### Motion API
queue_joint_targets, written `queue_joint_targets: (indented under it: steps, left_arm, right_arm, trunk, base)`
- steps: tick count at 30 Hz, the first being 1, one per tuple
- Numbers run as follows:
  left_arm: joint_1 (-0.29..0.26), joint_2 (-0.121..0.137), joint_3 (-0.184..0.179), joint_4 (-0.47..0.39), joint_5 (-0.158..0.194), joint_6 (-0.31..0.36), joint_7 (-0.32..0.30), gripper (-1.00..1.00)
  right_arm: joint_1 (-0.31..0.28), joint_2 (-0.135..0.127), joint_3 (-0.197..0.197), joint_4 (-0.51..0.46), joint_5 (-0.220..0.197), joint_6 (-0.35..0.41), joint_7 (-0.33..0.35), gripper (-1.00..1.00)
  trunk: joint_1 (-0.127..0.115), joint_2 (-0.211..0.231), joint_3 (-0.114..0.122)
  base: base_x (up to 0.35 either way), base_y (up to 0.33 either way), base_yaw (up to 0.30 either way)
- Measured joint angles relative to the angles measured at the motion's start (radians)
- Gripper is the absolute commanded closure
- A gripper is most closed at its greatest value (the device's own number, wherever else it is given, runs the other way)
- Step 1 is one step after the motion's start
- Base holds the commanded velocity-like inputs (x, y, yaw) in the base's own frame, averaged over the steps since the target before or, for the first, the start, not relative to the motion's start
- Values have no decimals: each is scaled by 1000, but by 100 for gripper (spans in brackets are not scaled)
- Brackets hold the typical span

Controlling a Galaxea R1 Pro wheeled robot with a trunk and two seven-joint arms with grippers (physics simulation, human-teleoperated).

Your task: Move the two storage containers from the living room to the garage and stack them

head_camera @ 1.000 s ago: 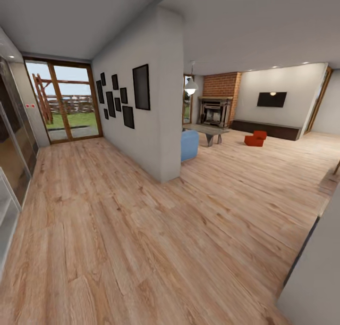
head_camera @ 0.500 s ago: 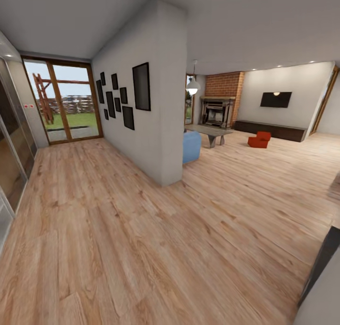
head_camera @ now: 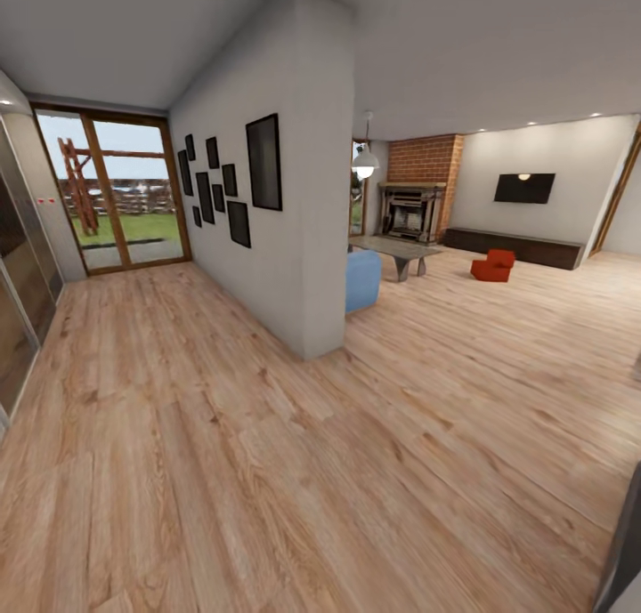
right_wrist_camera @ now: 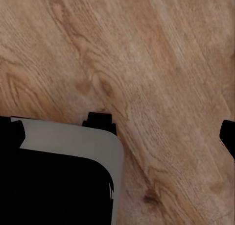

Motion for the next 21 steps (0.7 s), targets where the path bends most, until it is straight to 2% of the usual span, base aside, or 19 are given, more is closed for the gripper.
queue_joint_targets:
  steps: [10,16,21]
  left_arm:
    - [0,0,0,0,0,0,0,-100]
    - [0,0,0,0,0,-2,0,-100]
    - [0,0,1,0,0,-3,0,-100]
  right_arm:
    - [0,2,0,0,1,-2,-1,-100]
    - [0,2,0,0,-1,-2,-5,-100]
    - [0,3,0,0,-2,-2,-6,-100]
  trunk:
    - [0,0,0]
    - [0,0,0]
    - [0,0,0]
  base:
    - [326,0,-12]
    - [326,17,-188]
    - [325,127,-238]
